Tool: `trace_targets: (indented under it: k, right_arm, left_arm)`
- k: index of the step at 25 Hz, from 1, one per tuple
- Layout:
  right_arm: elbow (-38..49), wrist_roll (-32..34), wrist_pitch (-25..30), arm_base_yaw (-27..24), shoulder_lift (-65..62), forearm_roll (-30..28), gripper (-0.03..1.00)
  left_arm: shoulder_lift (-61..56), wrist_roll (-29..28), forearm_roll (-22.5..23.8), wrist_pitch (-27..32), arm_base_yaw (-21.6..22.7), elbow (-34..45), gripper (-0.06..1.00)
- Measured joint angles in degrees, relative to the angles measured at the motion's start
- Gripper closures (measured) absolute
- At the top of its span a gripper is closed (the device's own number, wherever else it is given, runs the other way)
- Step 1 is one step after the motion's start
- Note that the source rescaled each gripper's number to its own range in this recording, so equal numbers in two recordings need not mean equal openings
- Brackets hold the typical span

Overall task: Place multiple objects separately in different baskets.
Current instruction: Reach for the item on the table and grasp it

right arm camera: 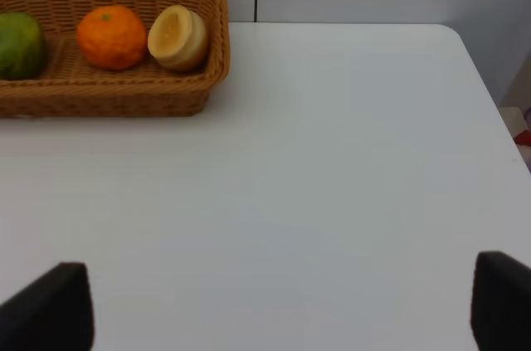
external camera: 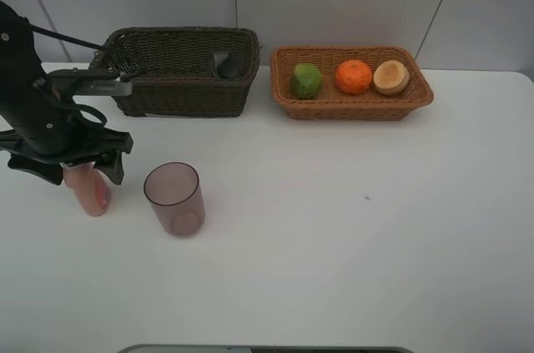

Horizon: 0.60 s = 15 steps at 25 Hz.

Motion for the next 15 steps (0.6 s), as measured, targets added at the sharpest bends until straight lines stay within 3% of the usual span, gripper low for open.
trace_targets:
  k: [11,13,15]
  right_arm:
    - [0.00,0.00,0.00,0.00,0.00,0.00,0.05]
    - [0.00,0.00,0.00,0.00,0.00,0.00,0.05]
    - [0.00,0.00,0.00,0.00,0.00,0.00,0.05]
  left_arm:
    - [0.61,-0.19,-0.06,-4.34,0.00,0.00,-0.04]
    - [0.76,0.50,-0.06,-4.93,0.00,0.00,0.00]
    - [1.29,0.68,-0.06,-5.14,0.00,0.00,0.12]
